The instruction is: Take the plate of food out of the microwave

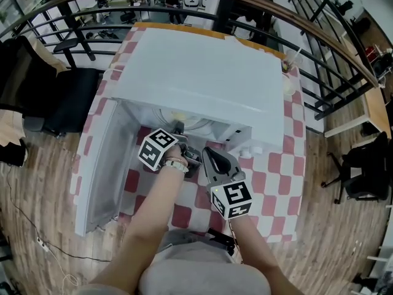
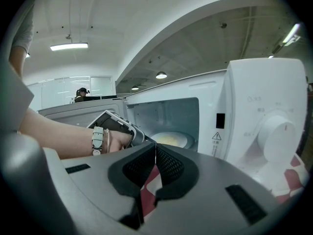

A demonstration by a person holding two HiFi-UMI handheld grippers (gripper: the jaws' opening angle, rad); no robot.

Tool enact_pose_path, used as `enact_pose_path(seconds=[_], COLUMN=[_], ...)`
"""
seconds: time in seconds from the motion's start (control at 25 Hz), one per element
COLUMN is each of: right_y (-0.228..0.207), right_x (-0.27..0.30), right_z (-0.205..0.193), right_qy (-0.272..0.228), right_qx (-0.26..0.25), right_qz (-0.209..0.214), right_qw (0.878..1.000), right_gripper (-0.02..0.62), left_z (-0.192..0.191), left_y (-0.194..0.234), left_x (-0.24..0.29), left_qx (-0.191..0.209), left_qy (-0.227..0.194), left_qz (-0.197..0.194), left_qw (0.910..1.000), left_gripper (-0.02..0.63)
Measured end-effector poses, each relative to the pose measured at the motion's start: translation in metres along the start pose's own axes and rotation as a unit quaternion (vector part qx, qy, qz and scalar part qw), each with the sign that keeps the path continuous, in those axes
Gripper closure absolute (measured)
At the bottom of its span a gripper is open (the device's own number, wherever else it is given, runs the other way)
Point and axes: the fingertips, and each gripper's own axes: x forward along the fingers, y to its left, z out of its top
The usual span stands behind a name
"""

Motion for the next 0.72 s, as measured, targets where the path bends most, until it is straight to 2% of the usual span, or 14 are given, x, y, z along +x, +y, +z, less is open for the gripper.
enact_pose_path(seconds=[0.28,0.48,0.72], right_y=[-0.0042,-0.0044,0.0003], right_x=[-0.0013,-0.0027,-0.0050], right_z=[-0.0013,-0.0013,-0.0027], right_qy=[0.003,0.003,0.003], right_qx=[-0.001,-0.001,0.000], right_qz=[-0.004,-0.006,-0.004], right_qw=[1.000,1.000,1.000], right_gripper=[0.569,0.569,0.569], left_z=[0.0014,0.0011,0.0009], left_y=[0.0020,0.0044,0.0027], left_x=[0.0082,0.0059,-0.0015], left_qx=[-0.027,-0.039,-0.036], left_qy=[0.000,0.003,0.008], left_qz=[0.014,0.003,-0.013], left_qw=[0.9995,0.9992,0.9992], left_gripper=[0.374,0.376,0.429])
